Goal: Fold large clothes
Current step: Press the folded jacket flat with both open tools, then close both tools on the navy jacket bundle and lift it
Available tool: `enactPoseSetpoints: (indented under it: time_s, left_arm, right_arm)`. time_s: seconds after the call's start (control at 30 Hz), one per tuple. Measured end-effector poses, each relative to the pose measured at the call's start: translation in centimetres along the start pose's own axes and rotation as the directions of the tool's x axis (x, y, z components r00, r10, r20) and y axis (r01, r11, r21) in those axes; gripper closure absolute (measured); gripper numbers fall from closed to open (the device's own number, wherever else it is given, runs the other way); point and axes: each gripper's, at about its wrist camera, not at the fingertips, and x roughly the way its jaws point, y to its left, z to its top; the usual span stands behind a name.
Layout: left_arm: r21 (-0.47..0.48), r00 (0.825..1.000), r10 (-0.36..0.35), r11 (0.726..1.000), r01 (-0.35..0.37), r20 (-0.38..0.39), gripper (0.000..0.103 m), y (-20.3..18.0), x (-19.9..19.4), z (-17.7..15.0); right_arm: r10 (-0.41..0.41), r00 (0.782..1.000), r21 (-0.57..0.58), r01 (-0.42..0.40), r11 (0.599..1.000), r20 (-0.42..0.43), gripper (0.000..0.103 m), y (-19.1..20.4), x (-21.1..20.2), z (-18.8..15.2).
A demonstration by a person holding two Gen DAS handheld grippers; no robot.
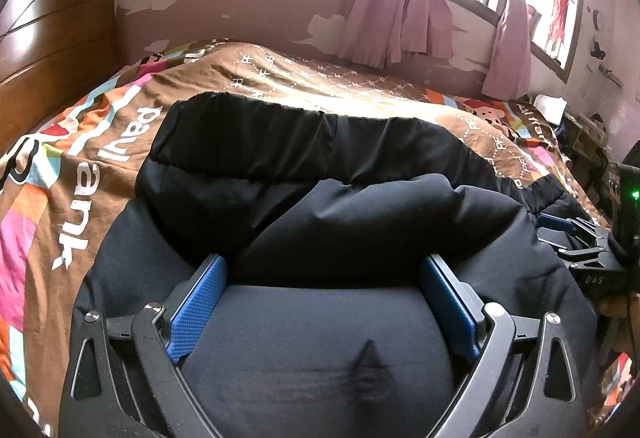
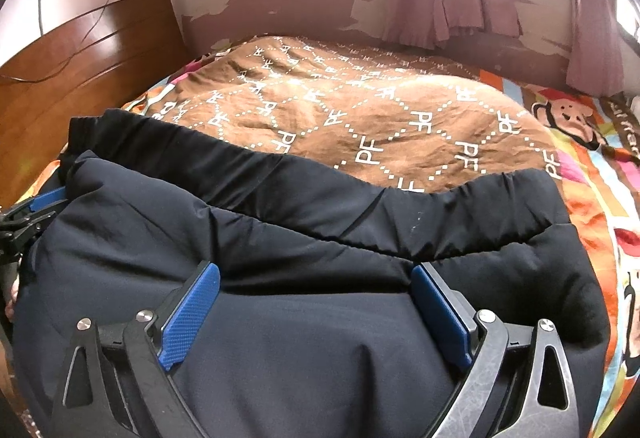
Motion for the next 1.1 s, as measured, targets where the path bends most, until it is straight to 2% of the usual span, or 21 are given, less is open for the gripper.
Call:
enactPoseSetpoints:
  time_s: [0.33, 0.47, 0.6, 0.7, 0.83, 0.97, 1.1]
  left_arm:
    - [-0.003, 1.000, -0.004, 1.000, 0.004, 0.000, 0.008, -0.1, -0.1, 0.0]
    - [-0.031, 1.000, 0.009, 0.999, -0.009, 0.005, 0.008, 0.1, -1.3, 0.5]
    - [-0.092, 0.997, -0.005, 0.996, 0.012, 0.075, 0.008, 1.5, -4.0, 1.4]
    - [-0.117, 0.996, -0.008, 0.993, 0.019, 0.088, 0.008, 3.3, -6.0, 2.6]
    - [-0.135, 0.998, -0.030, 0.990, 0.038, 0.064, 0.008, 6.0, -7.2, 3.0]
    - [-0.187, 0.998, -0.064, 0.980, 0.064, 0.008, 0.008, 8.6, -7.5, 1.9]
    - [-0.191, 0.991, -0.093, 0.979, 0.073, -0.099, 0.008, 9.8, -6.5, 0.3]
  right_arm:
    - [0.011, 1.000, 0.014, -0.011, 1.000, 0.014, 0.004, -0.5, -0.6, -0.4]
    - [0.008, 1.000, 0.042, -0.009, 0.999, 0.028, 0.004, -1.0, -1.5, -0.3]
    - [0.014, 0.999, 0.023, -0.015, 1.000, 0.040, 0.004, -1.8, -3.8, -0.3]
    - [0.014, 0.996, -0.006, -0.014, 1.000, 0.084, 0.004, -3.8, -7.2, -0.1]
    - [0.024, 0.995, 0.050, -0.030, 0.998, 0.100, 0.000, -8.4, -10.7, -0.8]
    - [0.050, 0.998, 0.180, -0.056, 0.982, 0.039, 0.000, -12.1, -10.9, -3.3]
    - [0.111, 0.994, 0.251, -0.103, 0.962, -0.019, 0.000, -13.7, -9.6, -5.6]
